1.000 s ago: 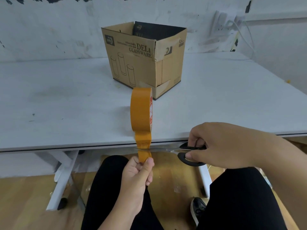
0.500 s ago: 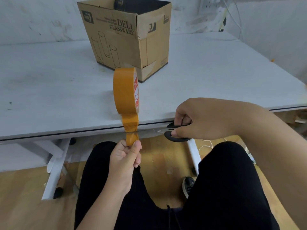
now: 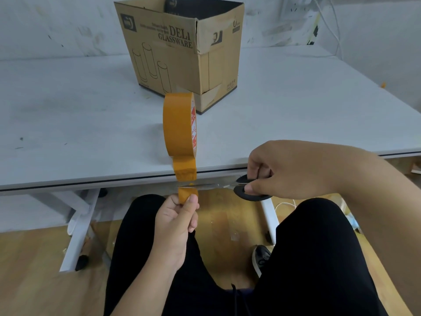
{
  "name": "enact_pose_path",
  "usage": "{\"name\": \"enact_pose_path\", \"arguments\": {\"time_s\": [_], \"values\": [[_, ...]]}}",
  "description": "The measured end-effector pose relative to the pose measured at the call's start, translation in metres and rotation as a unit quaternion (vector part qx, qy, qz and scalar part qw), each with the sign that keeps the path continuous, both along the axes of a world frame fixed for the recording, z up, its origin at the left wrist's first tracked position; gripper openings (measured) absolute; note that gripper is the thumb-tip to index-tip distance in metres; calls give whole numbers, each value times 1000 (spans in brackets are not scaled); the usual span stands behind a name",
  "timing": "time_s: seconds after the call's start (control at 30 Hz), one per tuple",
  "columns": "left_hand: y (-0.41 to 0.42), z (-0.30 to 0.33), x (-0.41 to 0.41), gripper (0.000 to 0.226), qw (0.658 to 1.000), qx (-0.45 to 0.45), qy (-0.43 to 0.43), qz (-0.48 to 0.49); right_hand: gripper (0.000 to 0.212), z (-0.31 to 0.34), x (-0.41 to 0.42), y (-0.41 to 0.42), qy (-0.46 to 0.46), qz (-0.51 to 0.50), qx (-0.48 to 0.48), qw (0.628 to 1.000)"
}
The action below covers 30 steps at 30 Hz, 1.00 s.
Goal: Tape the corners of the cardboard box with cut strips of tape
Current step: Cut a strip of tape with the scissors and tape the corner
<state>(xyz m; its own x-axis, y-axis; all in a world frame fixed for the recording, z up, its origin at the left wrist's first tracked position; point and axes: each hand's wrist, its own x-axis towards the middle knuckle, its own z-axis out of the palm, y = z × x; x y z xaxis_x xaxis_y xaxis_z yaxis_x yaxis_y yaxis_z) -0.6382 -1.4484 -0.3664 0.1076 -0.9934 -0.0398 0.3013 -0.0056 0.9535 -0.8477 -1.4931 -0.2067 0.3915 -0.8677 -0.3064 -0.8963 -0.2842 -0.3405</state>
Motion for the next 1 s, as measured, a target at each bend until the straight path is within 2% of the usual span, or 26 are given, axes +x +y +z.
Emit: {"name": "enact_pose_path", "arguments": {"time_s": [0.13,0.27,0.33,0.47,0.57,0.67,0.73,0.83,0.9,1.0], "values": [[6,-6,4,22,1000,9,-26,-6,24,-1,2,1,-5,8,-6,1000],[12,-6,26,25,992,-9,-127,-14,24,8,-9,3,2,13,11,1000],[15,0,42,27,986,-13,-163,-23,23,17,-18,3,-24,24,26,999],[22,19,68,27,976,-43,-212,-29,18,37,-39,3,-195,51,13,979],[24,40,71,11,971,-78,-222,-35,23,44,-47,0,-329,34,-36,943],[24,66,67,9,960,-131,-242,-51,32,45,-46,-10,-390,-29,-90,916],[24,83,62,17,954,-159,-248,-57,28,42,-44,-18,-383,-76,-138,910],[23,102,54,34,960,-171,-215,-55,7,33,-46,-31,-326,-154,-212,908],[21,112,51,48,966,-168,-191,-55,6,25,-51,-36,-267,-194,-223,917],[14,125,48,58,973,-157,-168,-35,6,15,-55,-43,-181,-227,-202,935]]}}
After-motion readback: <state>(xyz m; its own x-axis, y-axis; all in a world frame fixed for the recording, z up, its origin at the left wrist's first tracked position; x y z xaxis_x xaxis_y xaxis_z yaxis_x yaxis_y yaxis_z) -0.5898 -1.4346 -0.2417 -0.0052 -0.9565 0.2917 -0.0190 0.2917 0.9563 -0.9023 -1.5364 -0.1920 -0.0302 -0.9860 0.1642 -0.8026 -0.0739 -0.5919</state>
